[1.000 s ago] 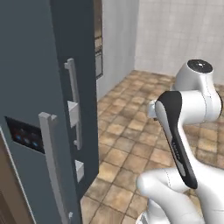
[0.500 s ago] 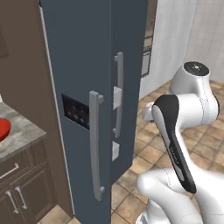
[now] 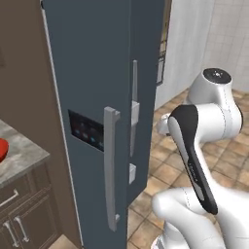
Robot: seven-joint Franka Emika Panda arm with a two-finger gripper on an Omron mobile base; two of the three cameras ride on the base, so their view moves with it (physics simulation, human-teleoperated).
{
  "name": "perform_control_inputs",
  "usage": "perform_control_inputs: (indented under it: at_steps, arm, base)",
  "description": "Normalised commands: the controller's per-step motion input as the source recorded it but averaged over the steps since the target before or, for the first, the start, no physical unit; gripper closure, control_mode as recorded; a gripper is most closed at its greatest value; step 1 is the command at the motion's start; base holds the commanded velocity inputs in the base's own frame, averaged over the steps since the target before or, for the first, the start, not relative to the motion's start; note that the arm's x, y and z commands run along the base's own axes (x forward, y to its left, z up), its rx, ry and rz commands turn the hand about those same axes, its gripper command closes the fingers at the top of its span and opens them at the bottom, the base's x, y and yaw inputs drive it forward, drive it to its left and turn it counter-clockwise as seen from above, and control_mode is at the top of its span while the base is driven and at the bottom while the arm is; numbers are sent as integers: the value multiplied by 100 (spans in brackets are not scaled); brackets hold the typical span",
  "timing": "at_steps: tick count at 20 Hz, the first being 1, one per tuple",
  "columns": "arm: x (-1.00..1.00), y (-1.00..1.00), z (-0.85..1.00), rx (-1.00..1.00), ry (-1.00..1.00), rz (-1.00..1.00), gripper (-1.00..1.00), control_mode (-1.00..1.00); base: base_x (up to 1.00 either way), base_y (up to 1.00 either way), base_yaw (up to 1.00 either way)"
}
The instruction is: Take the lemon, peach, and carrot from the freezer and place them in the bowl on the counter.
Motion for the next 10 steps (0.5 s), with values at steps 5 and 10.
perform_control_inputs:
  at_steps: [5, 10]
  arm:
    - [0, 0, 0, 0, 0, 0, -100, 100]
    - [0, 0, 0, 0, 0, 0, -100, 100]
  base:
    - [49, -45, -23]
    - [16, -60, -10]
